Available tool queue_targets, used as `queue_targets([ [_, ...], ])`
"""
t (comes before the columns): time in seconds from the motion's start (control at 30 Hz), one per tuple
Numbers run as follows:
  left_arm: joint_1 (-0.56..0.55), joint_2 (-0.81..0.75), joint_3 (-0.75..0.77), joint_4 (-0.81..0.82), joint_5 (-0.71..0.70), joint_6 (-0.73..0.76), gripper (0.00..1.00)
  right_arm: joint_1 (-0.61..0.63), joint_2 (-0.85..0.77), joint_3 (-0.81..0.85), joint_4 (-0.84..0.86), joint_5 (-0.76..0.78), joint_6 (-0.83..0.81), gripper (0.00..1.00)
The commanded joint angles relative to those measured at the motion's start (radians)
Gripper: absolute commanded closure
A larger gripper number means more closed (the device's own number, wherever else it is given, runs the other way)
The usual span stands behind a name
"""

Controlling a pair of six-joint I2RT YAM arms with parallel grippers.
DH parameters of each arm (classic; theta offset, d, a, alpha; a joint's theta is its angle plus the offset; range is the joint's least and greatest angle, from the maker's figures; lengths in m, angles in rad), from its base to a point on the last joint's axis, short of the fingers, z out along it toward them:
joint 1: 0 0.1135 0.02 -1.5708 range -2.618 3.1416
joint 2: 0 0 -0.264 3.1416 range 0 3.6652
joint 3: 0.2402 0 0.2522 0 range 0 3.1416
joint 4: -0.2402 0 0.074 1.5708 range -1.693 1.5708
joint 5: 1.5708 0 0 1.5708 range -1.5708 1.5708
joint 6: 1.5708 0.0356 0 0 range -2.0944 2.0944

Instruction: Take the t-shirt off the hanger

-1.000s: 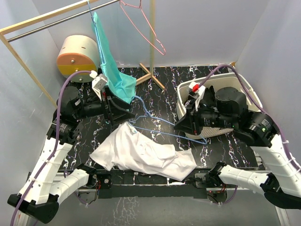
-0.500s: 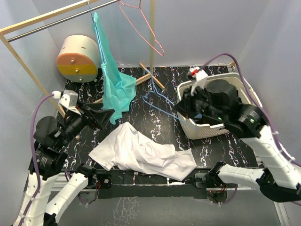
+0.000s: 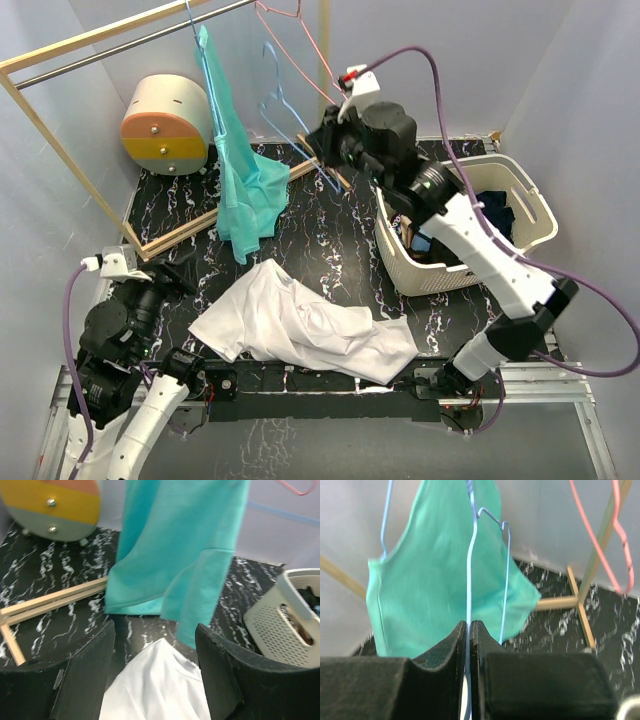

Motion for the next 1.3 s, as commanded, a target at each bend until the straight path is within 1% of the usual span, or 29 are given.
queue_targets([
  [0.0, 0.005, -0.030, -0.057, -0.038, -0.157, -0.002, 0.37, -0.053, 0.094, 0.165, 0.225, -0.014, -0.020, 0.92],
  [0.1, 0.005, -0.043, -0.097, -0.035, -0.156, -0.003, 0.37, -0.082, 0.133, 0.201, 0.293, -0.053, -0.013, 0.92],
  [0.23, 0.005, -0.030, -0.098, -0.039, -0.154, -0.015, 0.37, -0.125, 0.170, 0.230, 0.381, -0.102, 0.011, 0.92],
  [0.33, 0.004, -0.006, -0.098, -0.047, -0.116, -0.008, 0.37, -0.160, 0.223, 0.297, 0.386, -0.149, 0.041, 0.92],
  [0.47, 0.004, 0.011, -0.093, -0.059, -0.111, -0.007, 0.37, -0.187, 0.305, 0.360, 0.398, -0.209, 0.076, 0.92],
  [0.8, 0.005, 0.011, -0.103, -0.060, -0.102, -0.011, 0.37, -0.194, 0.439, 0.501, 0.421, -0.253, 0.115, 0.92],
  [1.13, 0.005, 0.025, -0.106, -0.064, -0.107, -0.013, 0.37, -0.194, 0.469, 0.507, 0.401, -0.272, 0.120, 0.92],
  [1.17, 0.005, 0.027, -0.107, -0.064, -0.107, -0.013, 0.37, -0.194, 0.464, 0.500, 0.394, -0.277, 0.118, 0.91],
  [1.2, 0.005, 0.030, -0.106, -0.064, -0.106, -0.013, 0.37, -0.194, 0.455, 0.482, 0.394, -0.282, 0.116, 0.87],
  [1.27, 0.005, 0.033, -0.107, -0.064, -0.104, -0.013, 0.36, -0.195, 0.421, 0.429, 0.404, -0.289, 0.110, 0.76],
])
